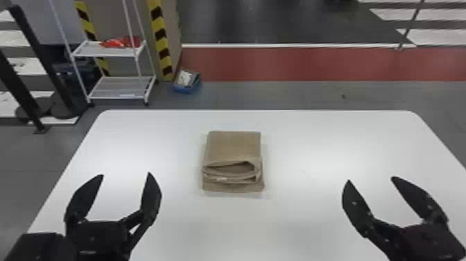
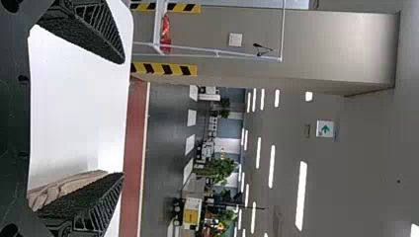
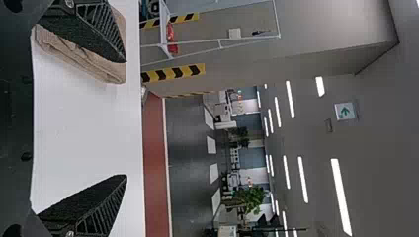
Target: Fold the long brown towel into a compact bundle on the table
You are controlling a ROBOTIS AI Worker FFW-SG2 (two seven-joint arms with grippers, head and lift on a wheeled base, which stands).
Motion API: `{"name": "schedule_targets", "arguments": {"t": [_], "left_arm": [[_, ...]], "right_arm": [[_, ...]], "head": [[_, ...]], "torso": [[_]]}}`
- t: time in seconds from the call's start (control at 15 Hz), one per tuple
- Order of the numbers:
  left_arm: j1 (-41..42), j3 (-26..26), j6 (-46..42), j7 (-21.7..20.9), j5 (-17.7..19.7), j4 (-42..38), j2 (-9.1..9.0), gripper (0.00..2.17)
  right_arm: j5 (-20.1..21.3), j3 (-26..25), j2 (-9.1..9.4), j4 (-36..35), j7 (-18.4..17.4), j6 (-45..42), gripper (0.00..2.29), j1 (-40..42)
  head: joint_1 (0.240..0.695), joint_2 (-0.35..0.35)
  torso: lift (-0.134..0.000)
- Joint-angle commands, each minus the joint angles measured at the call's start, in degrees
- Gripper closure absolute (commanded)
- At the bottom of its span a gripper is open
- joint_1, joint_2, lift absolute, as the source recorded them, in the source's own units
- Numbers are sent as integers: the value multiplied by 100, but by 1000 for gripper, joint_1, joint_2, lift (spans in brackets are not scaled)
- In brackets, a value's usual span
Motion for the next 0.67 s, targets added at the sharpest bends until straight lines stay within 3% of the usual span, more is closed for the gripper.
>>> {"name": "schedule_targets", "arguments": {"t": [0.0, 0.6], "left_arm": [[-1, 6, 38, -15, 25, -12, 0, 80], [43, -55, 214, -41, -2, -214, 0, 87]], "right_arm": [[-1, -15, 0, -16, 1, -19, 39, 20], [-1, -24, -35, -51, 10, -2, 49, 28]], "head": [[695, 17], [695, 9]], "torso": [[-109], [-109]]}}
